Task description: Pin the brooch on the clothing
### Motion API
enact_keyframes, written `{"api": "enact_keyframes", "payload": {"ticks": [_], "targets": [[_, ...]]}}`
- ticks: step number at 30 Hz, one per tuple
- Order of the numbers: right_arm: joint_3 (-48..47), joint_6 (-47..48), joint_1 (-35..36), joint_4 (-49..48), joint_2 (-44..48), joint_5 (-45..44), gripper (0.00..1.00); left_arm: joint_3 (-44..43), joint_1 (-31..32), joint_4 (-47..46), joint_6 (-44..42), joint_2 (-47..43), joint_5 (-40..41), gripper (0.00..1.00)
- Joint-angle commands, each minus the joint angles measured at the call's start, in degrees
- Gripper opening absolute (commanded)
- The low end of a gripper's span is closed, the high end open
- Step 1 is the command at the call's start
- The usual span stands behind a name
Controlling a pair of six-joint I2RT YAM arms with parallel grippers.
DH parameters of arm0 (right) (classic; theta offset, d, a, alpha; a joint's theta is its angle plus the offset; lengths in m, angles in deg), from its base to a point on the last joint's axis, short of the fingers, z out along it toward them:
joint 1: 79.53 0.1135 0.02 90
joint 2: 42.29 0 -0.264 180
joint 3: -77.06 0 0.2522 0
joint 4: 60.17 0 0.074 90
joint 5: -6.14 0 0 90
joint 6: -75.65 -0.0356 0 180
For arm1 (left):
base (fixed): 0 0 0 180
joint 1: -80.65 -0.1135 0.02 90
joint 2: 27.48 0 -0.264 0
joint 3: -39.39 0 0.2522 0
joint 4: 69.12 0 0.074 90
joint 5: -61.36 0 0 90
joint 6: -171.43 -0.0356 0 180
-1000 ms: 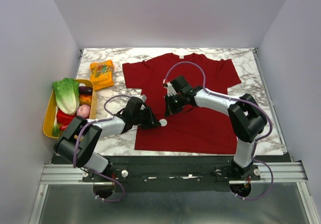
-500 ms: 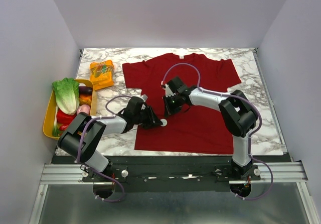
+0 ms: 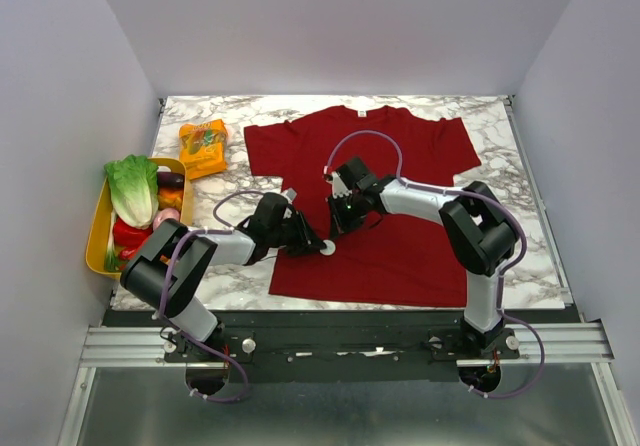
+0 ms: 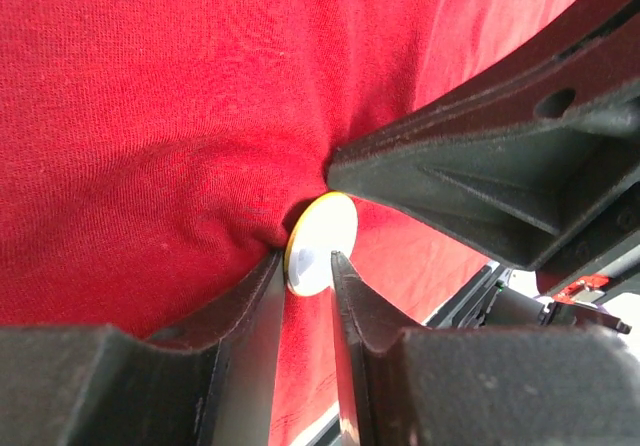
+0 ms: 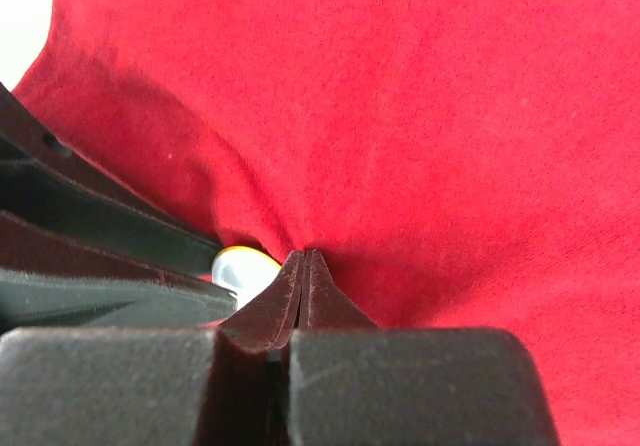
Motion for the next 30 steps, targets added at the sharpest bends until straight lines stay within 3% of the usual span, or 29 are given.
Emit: {"api": "enact_keyframes", "payload": {"ticks": [1,7,11,22,30], "targets": [[1.58,0.18,0.40,1.16,2.36,2.23,0.02,0.18,0.26,0.92,-0.43,0.29,1.49,0.33],[2.38,0.18,0.40,0.98,3.33,2.41,0.02,0.35,0.26,-0.22,-0.43,-0.15,0.79,0.16],[2.03,0.18,0.40,0.63,3.33,2.93,0.02,0.27,0.35,-0.40,-1.13,-1.81,0.00,0.00],[1.59,0.27,0.40,1.33,5.44,1.61,0.02,-1.58,0.35,11.46,-5.97,-12.52,2.63,0.00],[1.15,0.27,0.40,1.42,5.79,1.88,0.02,-5.26,0.35,24.11,-12.91,-17.20,12.55,0.00]]}}
